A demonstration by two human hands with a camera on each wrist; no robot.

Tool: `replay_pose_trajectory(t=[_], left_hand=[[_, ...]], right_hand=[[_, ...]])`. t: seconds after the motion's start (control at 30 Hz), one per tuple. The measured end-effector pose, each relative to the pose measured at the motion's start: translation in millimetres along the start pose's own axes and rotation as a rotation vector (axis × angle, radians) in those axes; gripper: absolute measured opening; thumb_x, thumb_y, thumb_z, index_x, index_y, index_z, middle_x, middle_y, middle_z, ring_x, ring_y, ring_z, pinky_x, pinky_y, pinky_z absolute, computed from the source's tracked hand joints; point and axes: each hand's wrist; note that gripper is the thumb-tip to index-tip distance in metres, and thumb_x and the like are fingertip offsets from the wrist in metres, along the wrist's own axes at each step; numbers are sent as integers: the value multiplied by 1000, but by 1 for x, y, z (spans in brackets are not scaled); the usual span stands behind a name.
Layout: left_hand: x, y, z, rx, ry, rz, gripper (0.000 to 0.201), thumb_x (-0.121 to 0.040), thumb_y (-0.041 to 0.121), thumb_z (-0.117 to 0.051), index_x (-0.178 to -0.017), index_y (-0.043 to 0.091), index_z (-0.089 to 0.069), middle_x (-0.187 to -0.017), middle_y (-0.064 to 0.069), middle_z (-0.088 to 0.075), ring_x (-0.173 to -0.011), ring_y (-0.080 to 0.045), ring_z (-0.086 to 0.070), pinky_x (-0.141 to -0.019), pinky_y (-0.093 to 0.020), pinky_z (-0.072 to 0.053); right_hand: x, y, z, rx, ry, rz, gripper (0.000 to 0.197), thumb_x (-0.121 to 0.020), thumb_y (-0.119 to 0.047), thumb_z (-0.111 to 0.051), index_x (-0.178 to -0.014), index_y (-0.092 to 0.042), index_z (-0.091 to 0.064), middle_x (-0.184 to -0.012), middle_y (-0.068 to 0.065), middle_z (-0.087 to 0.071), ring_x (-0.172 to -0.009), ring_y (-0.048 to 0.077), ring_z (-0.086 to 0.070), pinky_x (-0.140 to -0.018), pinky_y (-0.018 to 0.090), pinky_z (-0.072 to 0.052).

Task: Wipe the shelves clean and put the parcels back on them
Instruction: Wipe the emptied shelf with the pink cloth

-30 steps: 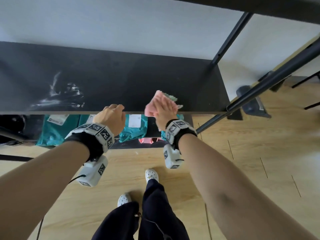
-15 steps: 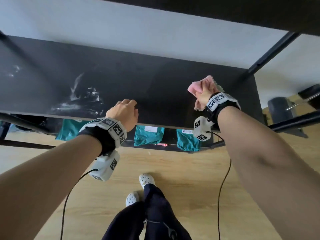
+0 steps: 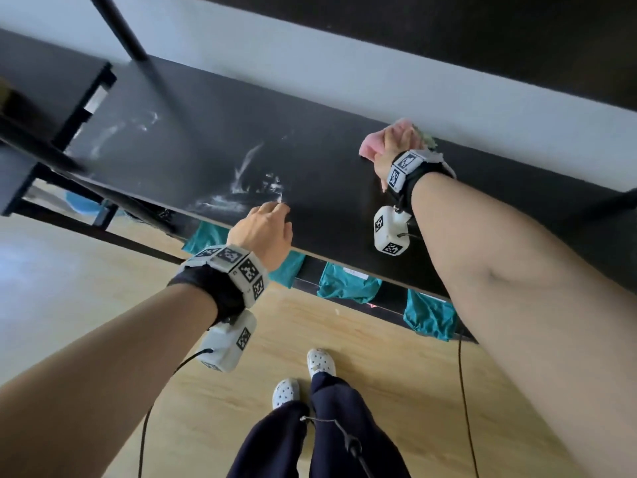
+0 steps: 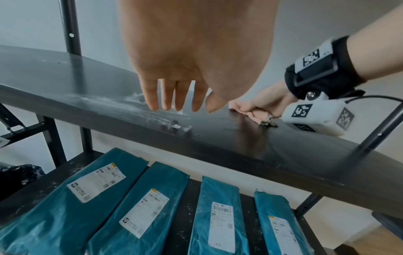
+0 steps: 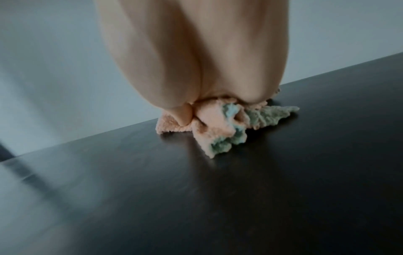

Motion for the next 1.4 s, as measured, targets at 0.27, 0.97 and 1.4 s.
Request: replay_pose_trajectory(t=[0.27,0.97,1.4], left_hand=[[-1,18,0,-70,-17,-15,38,-98,26,-37,-134,17,-45,-137,-1,-47,-127,-23,-43,-96,-44,-46],[15,-21,-16,1,73,61,37,-98,25,-38,-132,13,-48,-134,-2,-51,-123,-23,-48,-94,-44,-48],[20,-26,14,-156,15,-78,31,-98,24,-38,-127,17,-50,-128,0,-52,-120,-22,-48,-92,-42,-48]], right_hand=[[50,-24,-42,-8,-165,392,70,-98,-15,-41,-153,-31,-1,-160,4,16,-147,28,16,-117,48,9],[22,-72,-28,41,-132,267,65,-101,-29,-36,-153,-28,2,-159,8,18,-146,30,16,-117,47,10],[108,-19,-78,-32,-185,442,69,-100,-21,-38,-151,-34,7,-158,-7,21,-146,17,18,-120,47,2]])
Point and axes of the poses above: each hand's wrist, its own x-axis away from the middle knuckle, its own z-axis out of the back of the hand, y = z × x
